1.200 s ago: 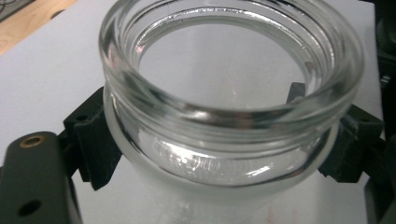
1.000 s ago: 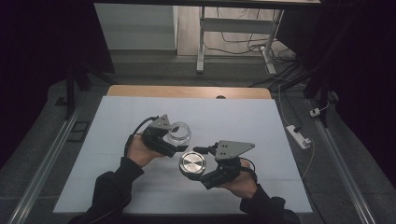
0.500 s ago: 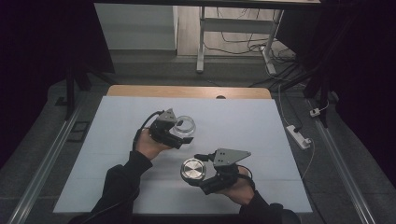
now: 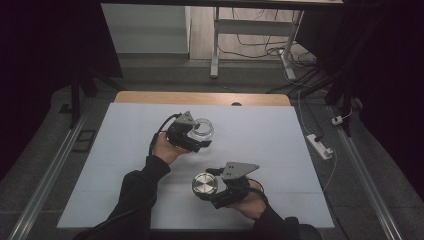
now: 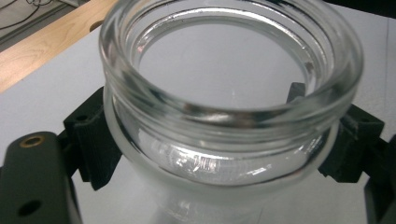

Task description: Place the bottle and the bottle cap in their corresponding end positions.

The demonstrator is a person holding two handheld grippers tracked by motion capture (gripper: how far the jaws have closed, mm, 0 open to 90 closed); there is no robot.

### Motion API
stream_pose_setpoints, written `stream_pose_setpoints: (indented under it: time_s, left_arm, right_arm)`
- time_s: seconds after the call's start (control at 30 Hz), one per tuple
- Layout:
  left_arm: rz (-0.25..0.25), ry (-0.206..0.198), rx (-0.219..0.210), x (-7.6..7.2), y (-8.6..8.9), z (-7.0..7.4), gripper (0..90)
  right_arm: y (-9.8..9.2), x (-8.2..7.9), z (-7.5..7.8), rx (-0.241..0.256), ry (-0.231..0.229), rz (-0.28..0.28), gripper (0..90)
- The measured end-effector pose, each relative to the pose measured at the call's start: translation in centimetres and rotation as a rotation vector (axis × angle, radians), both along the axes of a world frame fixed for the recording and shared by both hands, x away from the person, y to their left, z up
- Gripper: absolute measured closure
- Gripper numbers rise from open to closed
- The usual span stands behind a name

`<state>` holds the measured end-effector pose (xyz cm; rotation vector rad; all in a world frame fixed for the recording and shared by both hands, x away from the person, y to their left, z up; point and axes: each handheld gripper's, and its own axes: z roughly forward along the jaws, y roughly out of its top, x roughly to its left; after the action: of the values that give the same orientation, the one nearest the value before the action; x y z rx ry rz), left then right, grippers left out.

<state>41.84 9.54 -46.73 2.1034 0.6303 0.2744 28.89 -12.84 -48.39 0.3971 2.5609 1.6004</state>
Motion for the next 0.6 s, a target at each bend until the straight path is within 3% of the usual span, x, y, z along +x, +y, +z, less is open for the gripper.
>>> stream_pose_setpoints:
  time_s: [0.17, 0.6]
  left_arm:
    - [0.021, 0.006, -0.011, 0.4, 0.0, -0.6, 15.6]
    - [0.051, 0.011, 0.009, 1.3, -0.4, -2.3, 15.6]
  right_arm:
    - [0.3, 0.5, -1.0, -0.018, 0.011, -0.006, 20.0]
    - [1.3, 1.6, -3.5, -0.090, 0.026, -0.019, 19.9]
